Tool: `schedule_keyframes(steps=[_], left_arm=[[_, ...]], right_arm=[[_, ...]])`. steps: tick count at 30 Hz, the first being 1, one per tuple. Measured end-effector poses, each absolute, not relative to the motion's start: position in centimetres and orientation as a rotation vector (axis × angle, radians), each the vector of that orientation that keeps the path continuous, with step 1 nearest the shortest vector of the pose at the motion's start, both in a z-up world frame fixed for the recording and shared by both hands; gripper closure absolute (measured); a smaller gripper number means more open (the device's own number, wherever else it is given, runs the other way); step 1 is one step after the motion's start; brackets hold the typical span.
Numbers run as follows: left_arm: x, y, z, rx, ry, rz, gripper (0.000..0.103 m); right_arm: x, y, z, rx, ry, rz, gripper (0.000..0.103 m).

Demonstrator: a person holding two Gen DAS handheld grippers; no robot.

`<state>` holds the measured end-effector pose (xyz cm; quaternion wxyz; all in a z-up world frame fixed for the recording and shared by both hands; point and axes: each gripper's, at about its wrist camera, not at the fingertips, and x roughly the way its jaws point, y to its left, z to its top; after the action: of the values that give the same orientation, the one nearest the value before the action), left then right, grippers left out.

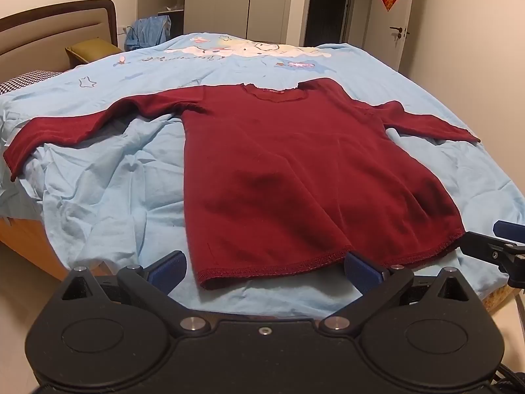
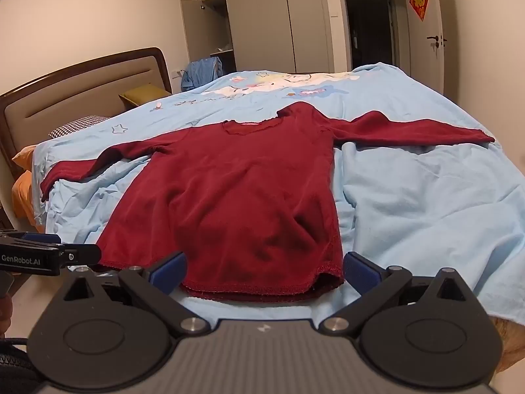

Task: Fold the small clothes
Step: 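Move both tools toward the spread dark red sweater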

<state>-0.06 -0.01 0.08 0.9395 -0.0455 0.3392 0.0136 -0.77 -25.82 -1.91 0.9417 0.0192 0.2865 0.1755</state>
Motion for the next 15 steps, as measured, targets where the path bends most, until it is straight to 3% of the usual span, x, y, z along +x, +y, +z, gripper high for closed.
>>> schedule_keyframes(steps=[15], left_arm=[[0.27, -0.10, -0.47, -0.093, 0.707, 0.024, 0.001]], right_arm=[[-0.40, -26.10, -1.86, 0.044, 0.593, 0.357, 0.000]])
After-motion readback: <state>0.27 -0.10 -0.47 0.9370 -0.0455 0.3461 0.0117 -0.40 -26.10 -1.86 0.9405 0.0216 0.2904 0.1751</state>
